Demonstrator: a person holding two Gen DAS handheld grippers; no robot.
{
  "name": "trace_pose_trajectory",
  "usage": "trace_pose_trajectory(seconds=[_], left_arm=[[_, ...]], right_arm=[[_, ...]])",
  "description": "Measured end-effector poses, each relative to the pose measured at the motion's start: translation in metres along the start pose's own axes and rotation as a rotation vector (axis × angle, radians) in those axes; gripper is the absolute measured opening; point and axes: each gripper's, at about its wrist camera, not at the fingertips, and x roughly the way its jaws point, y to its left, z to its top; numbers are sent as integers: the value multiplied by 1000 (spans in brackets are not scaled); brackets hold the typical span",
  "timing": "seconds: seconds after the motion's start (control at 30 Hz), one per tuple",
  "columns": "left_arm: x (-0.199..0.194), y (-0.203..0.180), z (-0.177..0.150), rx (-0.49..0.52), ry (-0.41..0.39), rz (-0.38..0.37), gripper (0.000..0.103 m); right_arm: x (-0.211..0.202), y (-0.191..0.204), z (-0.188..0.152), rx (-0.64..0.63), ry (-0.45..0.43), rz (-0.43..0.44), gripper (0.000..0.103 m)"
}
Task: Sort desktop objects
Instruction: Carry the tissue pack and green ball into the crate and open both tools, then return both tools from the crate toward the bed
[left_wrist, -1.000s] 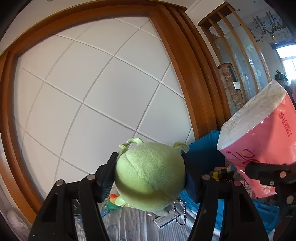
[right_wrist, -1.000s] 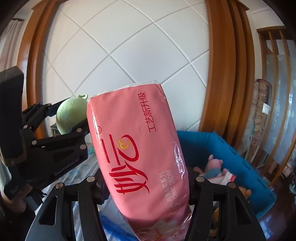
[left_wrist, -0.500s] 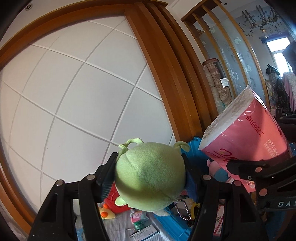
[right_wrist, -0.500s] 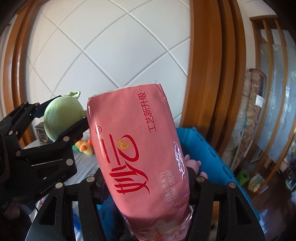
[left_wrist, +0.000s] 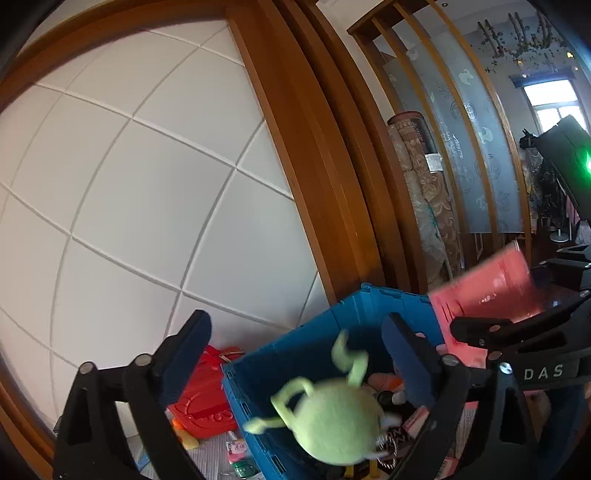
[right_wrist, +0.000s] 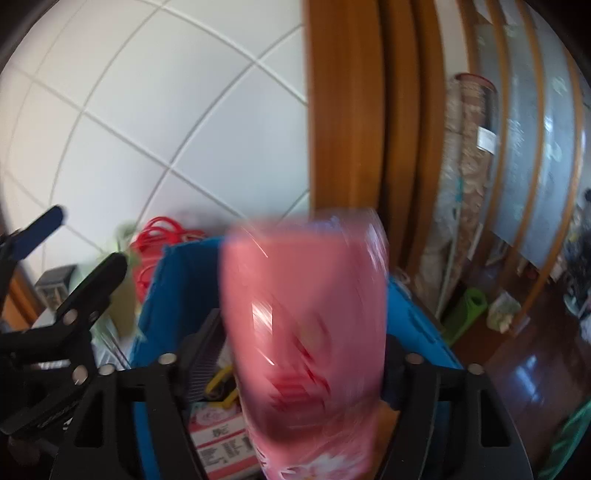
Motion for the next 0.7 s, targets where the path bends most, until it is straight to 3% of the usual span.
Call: trace_pose_trajectory(seconds=[0.07, 0.23, 0.47, 0.7], left_arm=[[3, 3, 3, -18, 7, -23, 103], [4, 2, 1, -28, 26, -21, 103], [-10, 5, -7, -22, 30, -4, 103], [-43, 43, -45, -38, 65, 64, 103]], right_arm=[[-4, -14, 2, 40, -20, 13, 99], [-20, -28, 6, 70, -66, 23, 100], [-43, -16, 4, 39, -115, 67, 102], [-69, -4, -20, 83, -142, 219, 103]])
